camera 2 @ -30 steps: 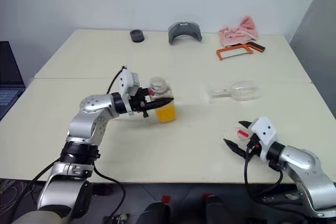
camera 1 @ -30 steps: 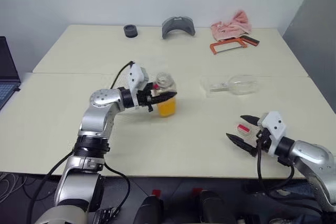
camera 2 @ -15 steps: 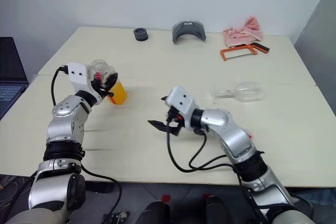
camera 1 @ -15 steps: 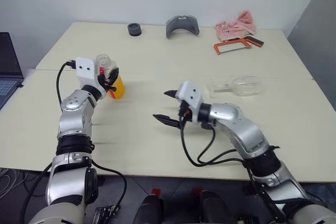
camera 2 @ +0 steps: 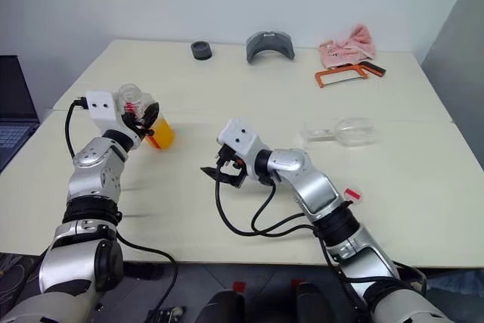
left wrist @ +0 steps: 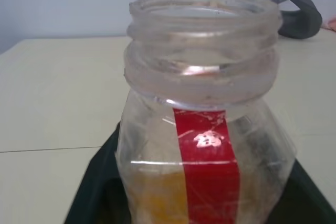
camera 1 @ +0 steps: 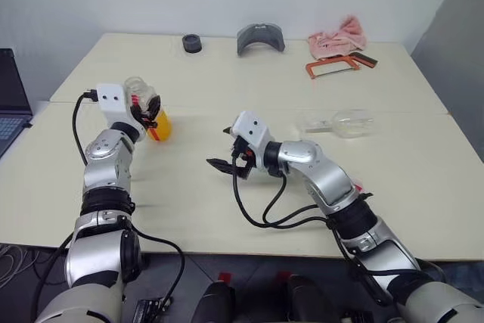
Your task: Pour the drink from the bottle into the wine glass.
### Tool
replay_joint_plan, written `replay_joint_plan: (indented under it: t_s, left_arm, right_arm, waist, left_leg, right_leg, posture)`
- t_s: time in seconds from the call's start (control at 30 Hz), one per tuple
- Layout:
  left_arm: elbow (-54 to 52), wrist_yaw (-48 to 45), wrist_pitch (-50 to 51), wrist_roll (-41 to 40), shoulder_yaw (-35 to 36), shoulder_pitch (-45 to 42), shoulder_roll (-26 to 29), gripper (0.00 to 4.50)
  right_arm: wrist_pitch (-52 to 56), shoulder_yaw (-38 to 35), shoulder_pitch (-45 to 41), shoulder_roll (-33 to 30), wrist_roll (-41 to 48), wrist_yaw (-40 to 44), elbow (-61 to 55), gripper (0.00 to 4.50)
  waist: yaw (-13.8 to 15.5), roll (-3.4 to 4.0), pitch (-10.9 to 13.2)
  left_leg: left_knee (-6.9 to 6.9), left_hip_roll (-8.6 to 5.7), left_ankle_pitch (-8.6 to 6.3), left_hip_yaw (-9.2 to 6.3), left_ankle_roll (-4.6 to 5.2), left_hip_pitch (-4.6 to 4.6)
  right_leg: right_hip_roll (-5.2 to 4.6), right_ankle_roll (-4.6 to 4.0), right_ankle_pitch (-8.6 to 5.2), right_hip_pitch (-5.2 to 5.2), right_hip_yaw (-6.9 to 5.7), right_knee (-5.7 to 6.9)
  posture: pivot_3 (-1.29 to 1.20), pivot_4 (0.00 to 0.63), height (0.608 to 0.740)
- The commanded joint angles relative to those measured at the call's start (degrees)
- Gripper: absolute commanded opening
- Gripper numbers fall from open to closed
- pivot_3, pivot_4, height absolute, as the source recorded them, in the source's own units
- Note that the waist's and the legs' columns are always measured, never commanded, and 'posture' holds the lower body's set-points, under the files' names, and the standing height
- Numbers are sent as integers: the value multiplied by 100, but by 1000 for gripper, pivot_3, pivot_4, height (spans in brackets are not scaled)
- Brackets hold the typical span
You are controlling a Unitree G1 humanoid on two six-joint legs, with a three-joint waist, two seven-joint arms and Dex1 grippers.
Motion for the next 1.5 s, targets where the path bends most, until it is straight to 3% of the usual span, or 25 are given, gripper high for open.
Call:
replay_joint_plan:
  t_s: [0.03,0.13,0.63,1.13,1.3,1.5]
  left_arm:
    - [69,11,-84,-21,45,-22,47,3677]
    - [102,8,-134,-24,34,-8,49,4481]
    - [-556,228,-450,288,-244,717,-73,4481]
    - [-2241,696,-25,386,-363,2020,-471,4481]
    - [-3246,173,86,419,-577,2989,-272,4481]
    - [-4076,-927,714,-310,-613,3630,0,4481]
  right_arm:
    - [-65,-217,-127,90,10,-72,-147,4500]
    - [-118,-258,-91,128,-24,-148,-164,4500]
    - [-287,-385,862,-151,-64,-244,-896,4500]
    - [-229,-535,1723,-884,-123,-210,-1617,4500]
    - [84,-812,2210,-1096,53,-304,-2078,4500]
    - [1124,-1731,2857,-954,888,-582,-2797,4500]
  waist:
    - [-21,0,0]
    - [-25,0,0]
    - [-23,-1,0]
    - [-9,-1,0]
    - [-6,-1,0]
    - [18,2,1]
  left_leg:
    - [0,1,0,-2,0,-2]
    - [-1,2,0,-3,-1,-6]
    - [-4,2,0,0,0,-5]
    - [-6,7,-11,1,20,-4]
    - [-8,7,-12,1,20,-5]
    - [-10,13,-13,-1,23,0]
  right_leg:
    - [1,0,0,-2,-2,0]
    - [1,0,0,-6,-4,-1]
    - [0,0,0,-7,3,-2]
    - [-2,0,0,-5,8,-5]
    - [-3,-1,0,-1,10,-10]
    - [-7,-1,-1,7,16,-13]
  posture:
    - [0,150,740]
    - [0,150,740]
    - [0,150,740]
    - [0,150,740]
    - [0,150,740]
    - [0,150,740]
